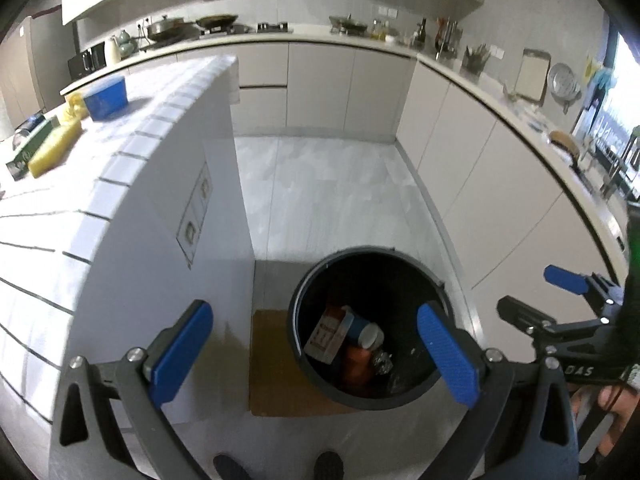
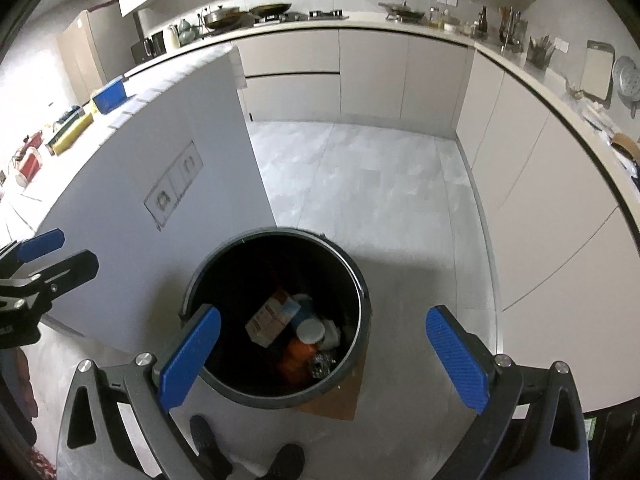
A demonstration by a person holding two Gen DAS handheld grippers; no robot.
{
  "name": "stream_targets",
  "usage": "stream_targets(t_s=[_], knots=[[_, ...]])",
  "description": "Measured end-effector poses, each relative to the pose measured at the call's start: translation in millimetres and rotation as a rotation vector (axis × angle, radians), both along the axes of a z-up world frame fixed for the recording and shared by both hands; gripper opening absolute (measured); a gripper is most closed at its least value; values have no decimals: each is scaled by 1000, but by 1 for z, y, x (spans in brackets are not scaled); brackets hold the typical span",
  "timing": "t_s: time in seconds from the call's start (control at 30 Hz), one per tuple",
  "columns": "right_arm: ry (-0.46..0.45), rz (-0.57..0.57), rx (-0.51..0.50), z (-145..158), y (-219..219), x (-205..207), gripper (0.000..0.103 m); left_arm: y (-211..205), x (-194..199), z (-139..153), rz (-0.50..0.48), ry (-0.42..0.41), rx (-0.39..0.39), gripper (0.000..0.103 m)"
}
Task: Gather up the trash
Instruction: 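Move both tools back toward the yellow sponge and red paper cup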
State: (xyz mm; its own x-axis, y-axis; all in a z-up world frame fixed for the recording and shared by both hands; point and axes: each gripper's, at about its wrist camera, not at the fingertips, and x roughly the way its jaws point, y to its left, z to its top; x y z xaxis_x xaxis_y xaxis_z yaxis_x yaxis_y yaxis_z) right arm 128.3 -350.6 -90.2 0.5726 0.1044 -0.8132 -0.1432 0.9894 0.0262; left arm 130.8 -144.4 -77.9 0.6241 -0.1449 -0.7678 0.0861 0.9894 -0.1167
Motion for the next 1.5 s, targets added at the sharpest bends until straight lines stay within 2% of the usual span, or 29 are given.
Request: stream_targets(t_s=[0.27,0.53,0.63,0.97,1.3,1.5], knots=[[-91,21,49,32,27,-3,103,31,-8,23,36,-49,-27,103],[-68,38,10,51,66,-1,103,78,-18,44,94,-91,-44,103],[-70,78,0,58,88,-2,103,100,-19,50,127,-101,-39,103],[-112,181,36,80,173,2,103,181,-33,60,234,-137,-39,103],[-148,328,52,95,279,13,103,289,-40,60,398,-153,-7,103],[-164,377,72,100,342,29,103,354,-35,52,479,-139,26,103]])
